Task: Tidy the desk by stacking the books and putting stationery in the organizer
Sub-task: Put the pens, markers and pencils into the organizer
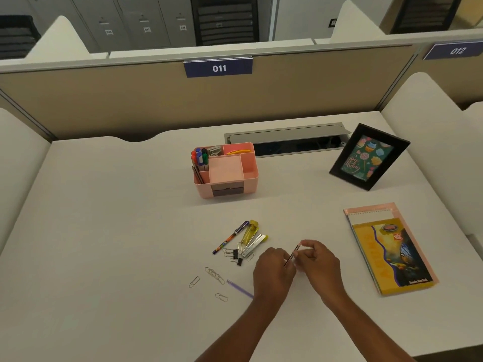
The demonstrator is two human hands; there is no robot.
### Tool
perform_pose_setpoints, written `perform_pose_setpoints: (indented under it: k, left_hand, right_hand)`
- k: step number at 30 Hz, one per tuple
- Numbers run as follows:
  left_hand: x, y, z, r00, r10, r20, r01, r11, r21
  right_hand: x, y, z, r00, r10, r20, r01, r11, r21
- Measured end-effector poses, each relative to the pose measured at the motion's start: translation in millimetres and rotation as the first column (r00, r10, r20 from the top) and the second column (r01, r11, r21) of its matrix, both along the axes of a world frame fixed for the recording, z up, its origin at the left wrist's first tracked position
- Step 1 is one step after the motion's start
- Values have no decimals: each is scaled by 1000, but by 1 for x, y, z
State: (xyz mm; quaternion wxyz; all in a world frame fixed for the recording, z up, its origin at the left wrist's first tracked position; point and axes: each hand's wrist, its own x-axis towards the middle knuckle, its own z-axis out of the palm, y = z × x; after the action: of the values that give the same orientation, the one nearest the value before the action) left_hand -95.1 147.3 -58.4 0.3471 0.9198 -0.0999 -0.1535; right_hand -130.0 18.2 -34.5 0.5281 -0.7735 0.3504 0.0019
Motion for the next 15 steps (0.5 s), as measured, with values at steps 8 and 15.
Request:
perform_pose_setpoints:
  k: [8, 15]
  left_hand:
    - [37, 27, 46, 970, 206, 127, -157, 935, -319]
    - [72, 65, 69, 901, 359, 244, -227, 869, -440]
  right_hand:
    - [49, 27, 61, 971, 9, 239, -57, 979, 193]
    - [97, 60, 88, 895, 206, 396, -212, 977, -29]
